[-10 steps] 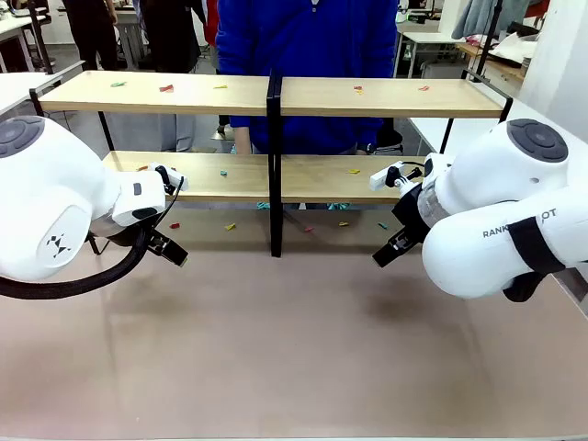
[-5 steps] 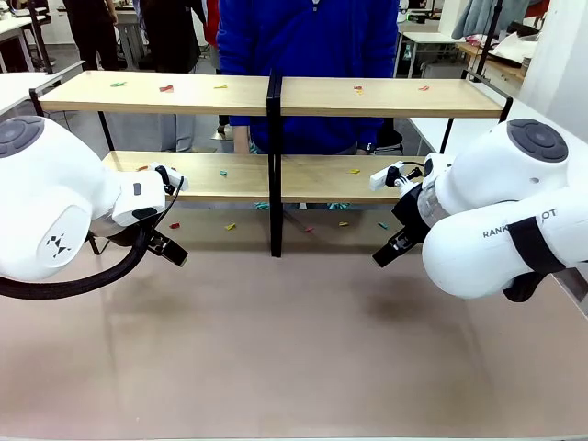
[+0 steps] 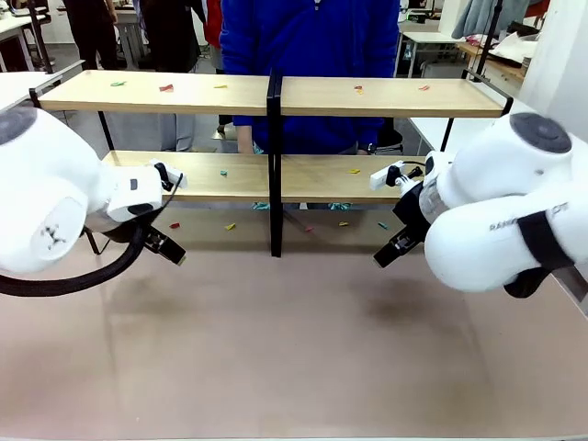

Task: Clean the shelves.
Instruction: Pick up the Duster when the human hands it over.

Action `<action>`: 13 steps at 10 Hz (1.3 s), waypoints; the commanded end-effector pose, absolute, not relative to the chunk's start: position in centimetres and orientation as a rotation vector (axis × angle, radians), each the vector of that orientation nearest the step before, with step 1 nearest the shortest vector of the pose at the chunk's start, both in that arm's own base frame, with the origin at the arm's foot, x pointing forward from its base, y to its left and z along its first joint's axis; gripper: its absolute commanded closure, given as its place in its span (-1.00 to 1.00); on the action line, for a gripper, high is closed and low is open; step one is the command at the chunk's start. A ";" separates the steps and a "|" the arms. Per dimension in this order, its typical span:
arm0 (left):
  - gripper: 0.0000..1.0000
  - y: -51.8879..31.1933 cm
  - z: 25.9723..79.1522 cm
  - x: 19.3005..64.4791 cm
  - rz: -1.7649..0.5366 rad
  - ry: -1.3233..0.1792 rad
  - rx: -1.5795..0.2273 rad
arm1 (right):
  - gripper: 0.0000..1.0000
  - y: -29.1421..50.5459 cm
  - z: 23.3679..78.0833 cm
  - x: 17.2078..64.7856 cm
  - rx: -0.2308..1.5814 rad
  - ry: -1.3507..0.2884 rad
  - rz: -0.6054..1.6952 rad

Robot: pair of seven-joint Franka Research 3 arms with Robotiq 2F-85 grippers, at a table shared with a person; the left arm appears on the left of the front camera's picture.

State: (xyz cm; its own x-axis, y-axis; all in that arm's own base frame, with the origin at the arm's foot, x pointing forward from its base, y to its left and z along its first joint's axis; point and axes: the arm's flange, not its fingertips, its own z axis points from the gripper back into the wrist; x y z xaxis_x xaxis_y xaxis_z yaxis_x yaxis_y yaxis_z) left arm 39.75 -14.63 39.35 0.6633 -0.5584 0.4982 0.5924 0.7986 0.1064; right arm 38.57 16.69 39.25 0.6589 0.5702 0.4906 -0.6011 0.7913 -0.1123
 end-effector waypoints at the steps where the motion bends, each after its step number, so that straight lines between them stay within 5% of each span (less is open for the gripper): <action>1: -1.00 -6.3 45.0 31.0 -0.734 -0.602 -0.189 | -1.00 11.0 46.2 32.4 0.145 -0.559 0.680; 4: -1.00 0.2 51.9 21.7 -0.685 -0.984 -0.248 | -1.00 6.4 54.9 27.2 0.194 -0.684 0.719; 8: -1.00 4.6 55.0 15.4 -0.549 -1.406 -0.385 | -1.00 5.0 62.5 23.3 0.130 -0.925 0.729; 13: -1.00 3.8 54.9 16.3 -0.537 -1.485 -0.422 | -1.00 4.4 64.0 23.3 0.173 -1.034 0.731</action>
